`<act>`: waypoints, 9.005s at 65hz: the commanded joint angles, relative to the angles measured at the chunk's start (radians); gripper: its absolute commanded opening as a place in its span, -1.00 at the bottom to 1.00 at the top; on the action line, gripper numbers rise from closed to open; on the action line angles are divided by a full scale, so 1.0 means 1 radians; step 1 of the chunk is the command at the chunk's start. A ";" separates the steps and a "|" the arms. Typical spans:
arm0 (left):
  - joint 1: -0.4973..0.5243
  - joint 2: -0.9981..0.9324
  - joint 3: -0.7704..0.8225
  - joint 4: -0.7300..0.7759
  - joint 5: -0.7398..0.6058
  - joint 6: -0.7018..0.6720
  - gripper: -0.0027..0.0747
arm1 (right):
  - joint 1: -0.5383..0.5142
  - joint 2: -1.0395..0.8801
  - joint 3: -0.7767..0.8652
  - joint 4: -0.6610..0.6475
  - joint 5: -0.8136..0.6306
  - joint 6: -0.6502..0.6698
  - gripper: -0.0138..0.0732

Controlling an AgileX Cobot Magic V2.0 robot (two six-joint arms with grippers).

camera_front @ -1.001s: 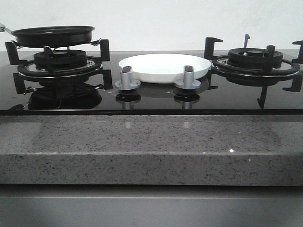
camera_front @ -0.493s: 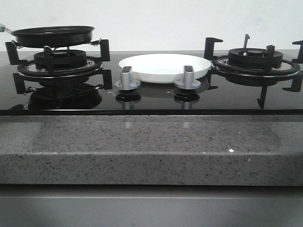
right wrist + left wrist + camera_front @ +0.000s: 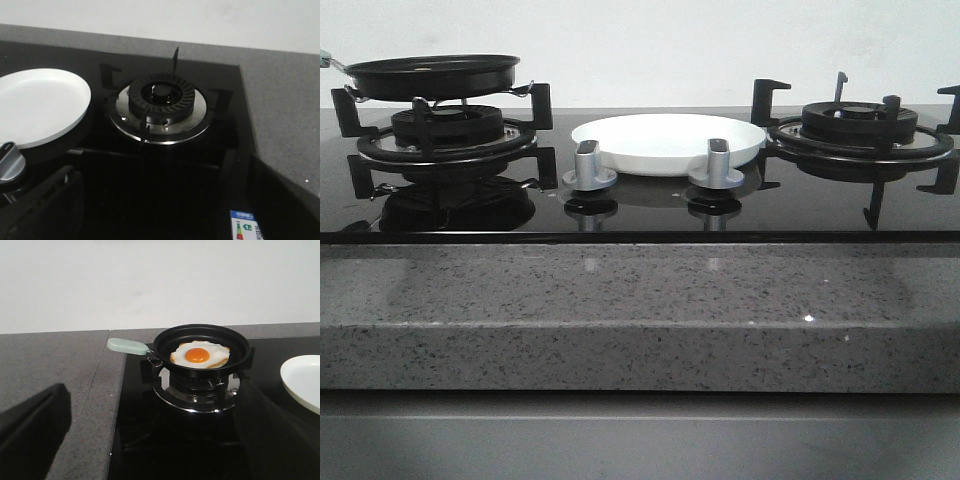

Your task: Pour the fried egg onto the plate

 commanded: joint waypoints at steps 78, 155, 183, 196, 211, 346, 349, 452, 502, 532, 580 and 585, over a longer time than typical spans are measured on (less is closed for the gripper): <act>0.002 0.009 -0.037 -0.004 -0.092 -0.010 0.76 | 0.167 1.278 -1.454 0.103 0.781 -0.130 0.30; 0.002 0.009 -0.037 -0.004 -0.112 -0.010 0.76 | 0.167 1.406 -1.681 0.138 0.983 -0.177 -0.81; 0.002 0.009 -0.037 -0.004 -0.110 -0.010 0.76 | 0.167 1.300 -1.678 0.219 0.984 -0.135 -0.81; 0.002 0.009 -0.037 -0.004 -0.110 -0.010 0.76 | 0.168 1.252 -1.614 0.243 0.983 -0.160 -0.81; 0.002 0.009 -0.037 -0.004 -0.109 -0.010 0.76 | 0.208 1.135 -1.394 0.268 0.903 -0.214 -0.81; 0.445 1.154 -0.764 -1.239 0.675 0.326 0.76 | 0.217 0.980 -1.030 0.297 0.781 -0.229 -0.81; 0.445 1.182 -0.789 -1.250 0.685 0.326 0.76 | 0.217 0.980 -1.030 0.297 0.781 -0.229 -0.81; 0.398 1.140 -1.017 -1.341 0.837 0.350 -0.98 | 0.217 0.980 -1.030 0.297 0.782 -0.229 -0.81; -0.119 0.846 -1.015 -0.822 0.538 0.338 -0.98 | 0.217 0.980 -1.030 0.297 0.782 -0.229 -0.81; -0.497 0.796 -1.015 -0.129 0.356 0.116 -0.98 | 0.217 0.980 -1.030 0.297 0.783 -0.229 -0.81; -0.861 0.800 -1.015 0.698 0.442 -0.395 -0.98 | 0.217 0.980 -1.030 0.297 0.783 -0.229 -0.81; -0.861 0.800 -1.015 0.698 0.449 -0.395 -0.98 | 0.217 0.980 -1.030 0.297 0.783 -0.229 -0.81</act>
